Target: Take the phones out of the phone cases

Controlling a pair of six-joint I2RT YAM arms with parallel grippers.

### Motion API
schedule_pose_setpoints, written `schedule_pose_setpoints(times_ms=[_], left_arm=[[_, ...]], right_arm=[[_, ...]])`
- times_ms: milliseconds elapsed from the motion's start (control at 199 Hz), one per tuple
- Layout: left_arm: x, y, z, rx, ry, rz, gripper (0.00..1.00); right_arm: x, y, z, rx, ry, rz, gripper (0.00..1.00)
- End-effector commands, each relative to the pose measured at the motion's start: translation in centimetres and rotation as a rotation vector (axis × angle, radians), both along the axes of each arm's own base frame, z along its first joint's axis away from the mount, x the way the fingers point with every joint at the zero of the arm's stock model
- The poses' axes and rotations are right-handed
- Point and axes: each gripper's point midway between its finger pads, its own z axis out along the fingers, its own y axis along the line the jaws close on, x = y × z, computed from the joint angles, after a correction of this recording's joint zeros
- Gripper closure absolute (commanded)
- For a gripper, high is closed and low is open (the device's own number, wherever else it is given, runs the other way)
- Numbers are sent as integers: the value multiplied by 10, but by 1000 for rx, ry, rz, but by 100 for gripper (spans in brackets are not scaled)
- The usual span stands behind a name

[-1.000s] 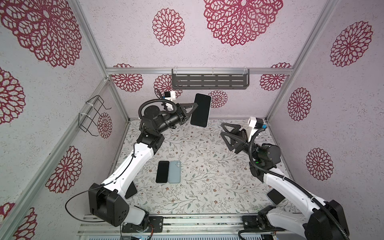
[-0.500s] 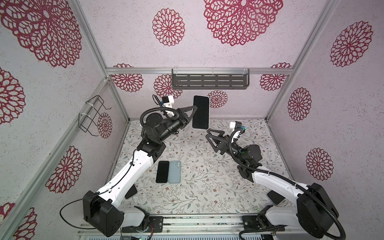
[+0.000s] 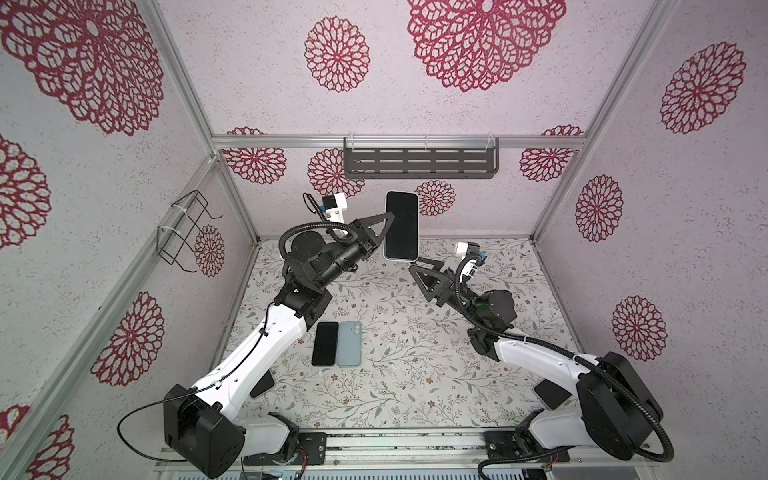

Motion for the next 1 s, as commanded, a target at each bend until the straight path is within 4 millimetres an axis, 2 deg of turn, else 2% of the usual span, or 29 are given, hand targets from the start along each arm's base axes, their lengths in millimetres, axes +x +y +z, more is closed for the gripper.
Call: schedule_pose_setpoints(times_ms=[0, 482, 999], left_arm=[[-18, 7, 32, -64, -102, -4, 100], [-19, 3, 29, -59, -97, -14, 100], [-25, 3, 36, -71, -117, -23, 100]], right_arm=[[-9, -9, 33, 93, -76, 2, 21], [-9, -9, 36, 110, -83, 8, 21], [-1, -3, 30, 117, -64, 19, 21]])
